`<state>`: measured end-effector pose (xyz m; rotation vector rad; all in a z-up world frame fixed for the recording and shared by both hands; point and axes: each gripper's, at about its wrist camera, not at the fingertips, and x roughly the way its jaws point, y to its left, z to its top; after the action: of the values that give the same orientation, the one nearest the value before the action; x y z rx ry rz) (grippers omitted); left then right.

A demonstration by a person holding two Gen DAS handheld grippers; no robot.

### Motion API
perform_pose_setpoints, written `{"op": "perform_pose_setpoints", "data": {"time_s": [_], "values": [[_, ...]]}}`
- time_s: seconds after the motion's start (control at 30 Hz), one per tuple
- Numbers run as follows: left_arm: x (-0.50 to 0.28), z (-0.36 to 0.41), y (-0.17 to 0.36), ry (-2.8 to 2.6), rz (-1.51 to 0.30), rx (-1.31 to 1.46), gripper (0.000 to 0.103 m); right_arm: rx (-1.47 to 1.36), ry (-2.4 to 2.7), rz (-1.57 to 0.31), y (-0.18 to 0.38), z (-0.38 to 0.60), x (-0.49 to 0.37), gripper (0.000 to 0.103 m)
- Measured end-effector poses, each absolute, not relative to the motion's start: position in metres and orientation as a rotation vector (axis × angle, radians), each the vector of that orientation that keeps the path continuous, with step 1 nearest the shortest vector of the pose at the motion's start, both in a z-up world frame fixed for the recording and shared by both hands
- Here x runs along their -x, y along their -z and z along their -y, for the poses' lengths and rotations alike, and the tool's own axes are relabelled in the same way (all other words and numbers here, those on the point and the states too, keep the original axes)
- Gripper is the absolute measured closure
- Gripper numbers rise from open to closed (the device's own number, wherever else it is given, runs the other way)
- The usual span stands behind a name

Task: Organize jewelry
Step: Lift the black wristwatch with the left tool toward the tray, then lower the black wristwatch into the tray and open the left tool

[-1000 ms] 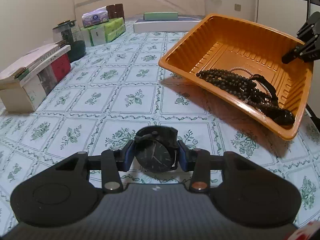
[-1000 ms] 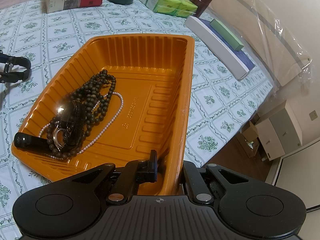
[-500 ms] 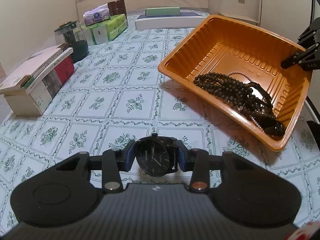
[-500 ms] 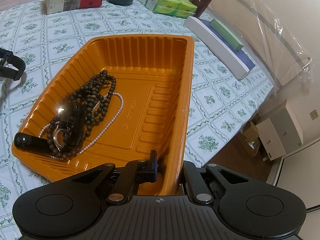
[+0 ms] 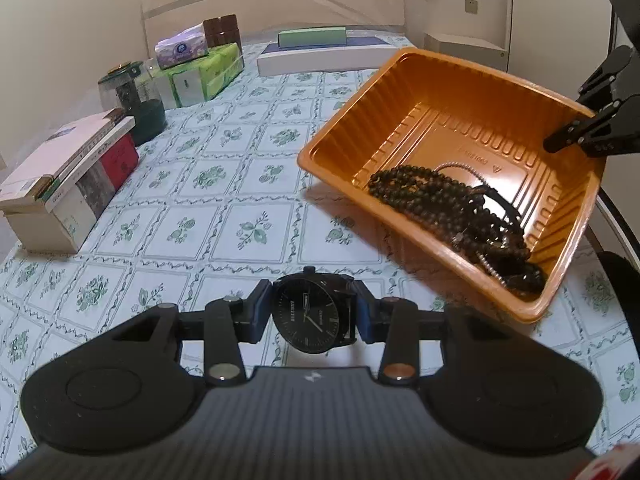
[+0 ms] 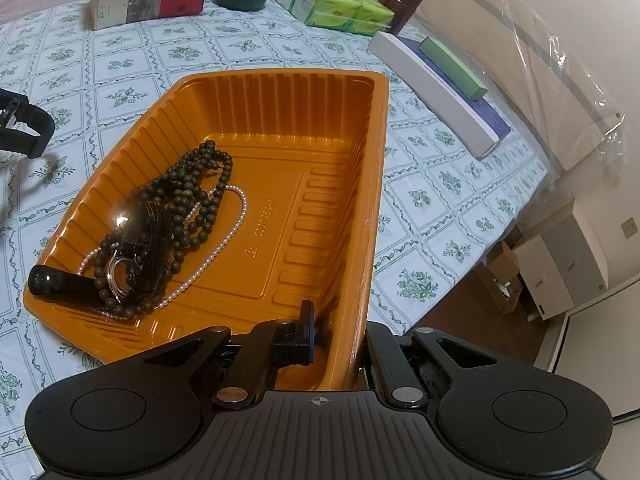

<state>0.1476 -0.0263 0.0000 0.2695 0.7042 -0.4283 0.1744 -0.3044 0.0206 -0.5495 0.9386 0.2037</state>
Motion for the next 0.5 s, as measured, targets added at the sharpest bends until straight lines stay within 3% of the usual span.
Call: {"op": "perform_pose_setpoints", "data": {"time_s": [0.5], "values": [[-0.152,0.063,-0.024,0.505,-0.658,-0.285,0.065,0.548,-0.205,-0.938,-0.02,0.304,-0.175,0.097]]}}
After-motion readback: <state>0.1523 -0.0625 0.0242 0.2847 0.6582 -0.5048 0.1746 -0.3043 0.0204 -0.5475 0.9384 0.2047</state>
